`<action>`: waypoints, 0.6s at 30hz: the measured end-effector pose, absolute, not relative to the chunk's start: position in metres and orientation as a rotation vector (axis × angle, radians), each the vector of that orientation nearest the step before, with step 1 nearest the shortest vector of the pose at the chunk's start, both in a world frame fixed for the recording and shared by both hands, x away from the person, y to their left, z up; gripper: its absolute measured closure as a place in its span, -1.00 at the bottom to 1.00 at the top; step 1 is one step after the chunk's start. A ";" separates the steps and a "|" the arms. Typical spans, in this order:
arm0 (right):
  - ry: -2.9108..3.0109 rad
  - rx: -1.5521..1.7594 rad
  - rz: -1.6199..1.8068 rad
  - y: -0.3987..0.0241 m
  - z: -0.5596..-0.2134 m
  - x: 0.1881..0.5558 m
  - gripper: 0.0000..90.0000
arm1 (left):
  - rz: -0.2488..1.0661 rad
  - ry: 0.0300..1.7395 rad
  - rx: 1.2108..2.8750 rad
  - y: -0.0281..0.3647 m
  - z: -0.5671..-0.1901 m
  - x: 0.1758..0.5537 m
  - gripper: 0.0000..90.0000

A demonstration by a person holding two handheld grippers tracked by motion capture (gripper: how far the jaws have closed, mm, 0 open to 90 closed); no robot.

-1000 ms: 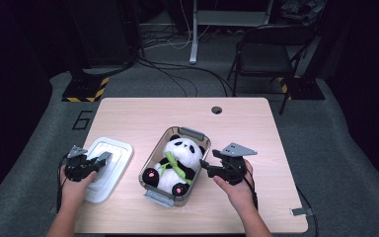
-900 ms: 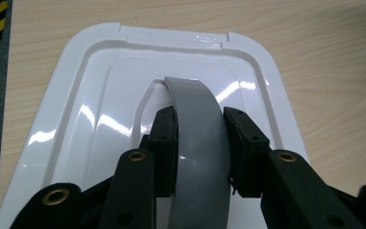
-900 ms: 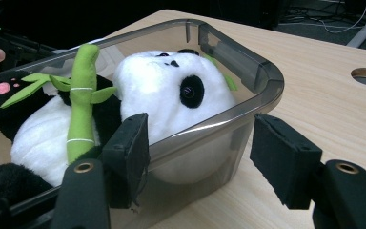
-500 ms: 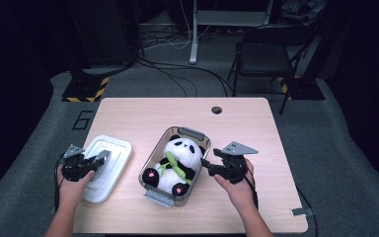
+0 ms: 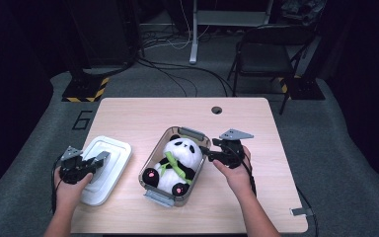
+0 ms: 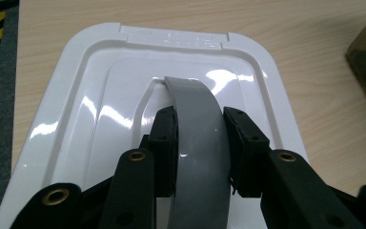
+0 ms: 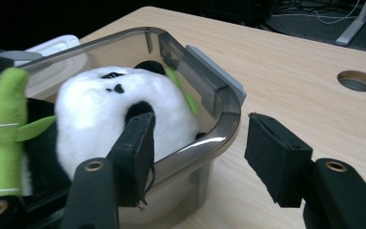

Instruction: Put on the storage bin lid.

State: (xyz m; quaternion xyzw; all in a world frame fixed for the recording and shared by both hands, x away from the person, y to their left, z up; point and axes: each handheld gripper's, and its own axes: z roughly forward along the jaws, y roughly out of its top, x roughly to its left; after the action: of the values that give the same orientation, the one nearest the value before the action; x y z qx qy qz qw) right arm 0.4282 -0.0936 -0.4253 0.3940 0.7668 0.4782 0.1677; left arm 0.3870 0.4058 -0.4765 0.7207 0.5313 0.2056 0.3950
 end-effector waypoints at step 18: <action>2.239 1.071 1.271 -0.080 -0.427 0.454 0.32 | 0.533 1.331 1.828 0.408 -0.470 0.375 0.49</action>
State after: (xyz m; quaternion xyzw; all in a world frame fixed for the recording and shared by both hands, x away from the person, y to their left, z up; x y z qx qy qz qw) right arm 0.4540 -0.0800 -0.4274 0.3781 0.7905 0.4488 0.1755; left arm 0.3747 0.4077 -0.4701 0.7218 0.5257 0.2106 0.3979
